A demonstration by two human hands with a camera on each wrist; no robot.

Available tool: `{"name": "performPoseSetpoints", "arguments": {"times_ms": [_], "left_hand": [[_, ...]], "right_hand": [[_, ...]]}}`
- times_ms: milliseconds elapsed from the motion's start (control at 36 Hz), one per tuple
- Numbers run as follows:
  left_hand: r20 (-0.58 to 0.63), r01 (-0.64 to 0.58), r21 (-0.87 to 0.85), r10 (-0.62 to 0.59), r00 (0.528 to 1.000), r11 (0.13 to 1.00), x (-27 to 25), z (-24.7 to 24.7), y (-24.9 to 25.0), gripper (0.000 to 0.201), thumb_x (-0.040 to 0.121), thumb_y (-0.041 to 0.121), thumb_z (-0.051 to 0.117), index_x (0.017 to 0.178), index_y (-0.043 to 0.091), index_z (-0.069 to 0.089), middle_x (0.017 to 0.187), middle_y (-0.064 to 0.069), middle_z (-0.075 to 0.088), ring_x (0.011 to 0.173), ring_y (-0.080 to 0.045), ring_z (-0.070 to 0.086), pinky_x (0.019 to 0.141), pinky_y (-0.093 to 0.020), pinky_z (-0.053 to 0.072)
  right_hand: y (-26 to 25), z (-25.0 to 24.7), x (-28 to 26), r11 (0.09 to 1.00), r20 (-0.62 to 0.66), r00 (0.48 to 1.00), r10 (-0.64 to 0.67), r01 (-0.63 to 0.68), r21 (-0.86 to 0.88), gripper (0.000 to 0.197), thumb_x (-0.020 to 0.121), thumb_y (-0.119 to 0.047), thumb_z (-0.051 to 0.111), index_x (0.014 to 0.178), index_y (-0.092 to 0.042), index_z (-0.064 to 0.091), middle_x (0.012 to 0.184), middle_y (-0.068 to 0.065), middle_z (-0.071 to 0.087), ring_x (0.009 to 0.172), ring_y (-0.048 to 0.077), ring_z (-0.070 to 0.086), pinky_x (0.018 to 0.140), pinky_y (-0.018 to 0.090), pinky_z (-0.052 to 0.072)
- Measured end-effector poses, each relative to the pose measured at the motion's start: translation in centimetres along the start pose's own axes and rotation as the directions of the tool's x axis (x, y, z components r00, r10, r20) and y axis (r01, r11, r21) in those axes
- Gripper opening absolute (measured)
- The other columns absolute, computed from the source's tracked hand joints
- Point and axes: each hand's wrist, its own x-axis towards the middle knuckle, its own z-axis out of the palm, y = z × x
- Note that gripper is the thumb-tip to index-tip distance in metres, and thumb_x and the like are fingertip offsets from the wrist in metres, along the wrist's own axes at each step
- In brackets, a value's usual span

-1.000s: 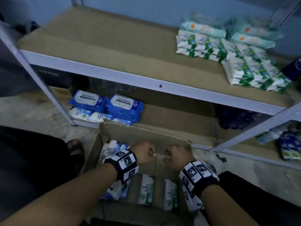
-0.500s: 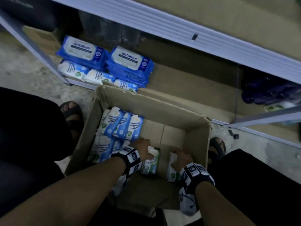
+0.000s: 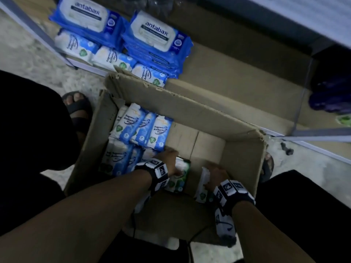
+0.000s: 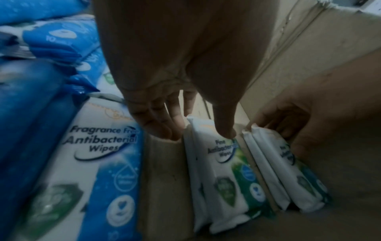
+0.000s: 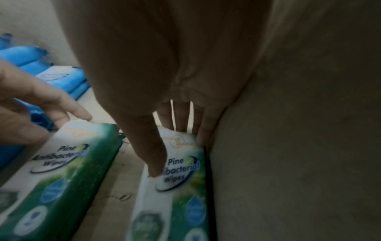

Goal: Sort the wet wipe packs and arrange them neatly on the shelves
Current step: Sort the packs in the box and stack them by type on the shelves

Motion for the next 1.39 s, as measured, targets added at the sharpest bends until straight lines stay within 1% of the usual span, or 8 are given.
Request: {"name": "performPoseSetpoints", "arguments": {"times_ms": [139, 278, 444, 667, 861, 1028, 1222, 1389], "left_hand": [[0.059, -0.004, 0.018, 0.003, 0.998, 1.000, 0.2, 0.8, -0.8, 0.075, 0.078, 0.046, 0.077, 0.140, 0.019, 0.046, 0.139, -0.006, 0.042, 0.125, -0.027, 0.049, 0.104, -0.033, 0.042], [0.016, 0.012, 0.055, -0.013, 1.000, 0.998, 0.3, 0.6, -0.4, 0.068, 0.081, 0.052, 0.071, 0.132, 0.013, 0.047, 0.137, -0.012, 0.040, 0.125, -0.034, 0.046, 0.102, -0.038, 0.041], [0.038, 0.034, 0.016, -0.035, 0.999, 0.999, -0.6, 0.2, 0.1, 0.053, 0.078, 0.054, 0.074, 0.108, 0.019, 0.048, 0.110, -0.008, 0.061, 0.095, -0.026, 0.061, 0.072, -0.030, 0.046], [0.129, 0.065, -0.008, -0.064, 0.990, 0.998, -2.6, -1.1, 2.3, 0.060, 0.069, 0.042, 0.083, 0.118, 0.012, 0.068, 0.114, -0.005, 0.069, 0.097, -0.022, 0.066, 0.082, -0.031, 0.056], [0.019, 0.049, -0.075, -0.048, 0.999, 0.996, -4.7, -2.0, 3.9, 0.051, 0.072, 0.036, 0.080, 0.113, 0.009, 0.069, 0.104, -0.004, 0.067, 0.099, -0.023, 0.064, 0.081, -0.033, 0.055], [-0.161, -0.036, -0.248, -0.005, 0.987, 0.968, -6.4, -4.2, 5.2, 0.047, 0.076, 0.040, 0.076, 0.116, 0.020, 0.062, 0.104, 0.001, 0.064, 0.089, -0.016, 0.058, 0.064, -0.025, 0.042], [-0.355, -0.107, -0.494, -0.087, 0.931, 0.863, -9.0, -7.9, 7.8, 0.028, 0.072, 0.040, 0.078, 0.086, 0.021, 0.063, 0.086, 0.006, 0.064, 0.089, -0.017, 0.063, 0.075, -0.029, 0.048], [-0.419, -0.274, -0.466, 0.062, 0.906, 0.841, -13.6, -13.3, 10.7, 0.022, 0.082, 0.027, 0.077, 0.093, 0.017, 0.061, 0.090, 0.008, 0.067, 0.085, -0.008, 0.063, 0.072, -0.020, 0.049]], "right_hand": [[0.6, 0.8, 1.0, 0.997, -0.014, 0.998, 0.059, -0.059, -0.047, 0.042, 0.102, -0.015, 0.047, 0.143, -0.005, 0.044, 0.147, 0.015, 0.044, 0.135, 0.027, 0.043, 0.082, -0.003, 0.035], [0.0, 0.4, 0.2, 1.000, -0.063, 0.998, 0.006, -0.007, -0.023, 0.046, 0.096, -0.023, 0.056, 0.139, -0.008, 0.051, 0.150, 0.016, 0.039, 0.139, 0.031, 0.035, 0.114, 0.032, 0.028], [-0.4, -0.4, -0.5, 0.998, -0.104, 0.995, 0.004, -0.010, -0.063, 0.039, 0.099, -0.020, 0.052, 0.133, 0.000, 0.052, 0.143, 0.020, 0.047, 0.136, 0.033, 0.039, 0.111, 0.034, 0.031], [-1.4, -1.8, -3.4, 0.988, -0.024, 0.999, 0.030, -0.034, -0.154, 0.041, 0.082, -0.020, 0.071, 0.119, -0.007, 0.060, 0.123, 0.017, 0.061, 0.112, 0.032, 0.060, 0.086, 0.036, 0.054], [-2.3, -3.2, -6.4, 0.999, -0.156, 0.987, 0.035, -0.030, 0.032, 0.054, 0.075, -0.053, 0.073, 0.107, -0.009, 0.062, 0.112, 0.011, 0.064, 0.100, 0.029, 0.064, 0.077, 0.032, 0.055], [-2.9, -6.4, -9.5, 0.970, -0.348, 0.937, 0.015, 0.071, 0.234, 0.057, 0.068, -0.048, 0.082, 0.102, -0.012, 0.054, 0.095, 0.007, 0.057, 0.095, 0.029, 0.063, 0.064, 0.028, 0.042], [-3.2, -10.5, -13.5, 0.916, -0.535, 0.845, -0.009, 0.222, 0.335, 0.034, 0.065, -0.040, 0.083, 0.089, -0.028, 0.063, 0.085, -0.004, 0.066, 0.085, 0.018, 0.064, 0.068, 0.024, 0.045], [-3.8, -14.0, -17.4, 0.845, -0.685, 0.726, -0.056, 0.400, 0.354, 0.037, 0.063, -0.035, 0.086, 0.091, -0.027, 0.063, 0.084, -0.010, 0.067, 0.081, 0.011, 0.063, 0.068, 0.022, 0.045]]}}
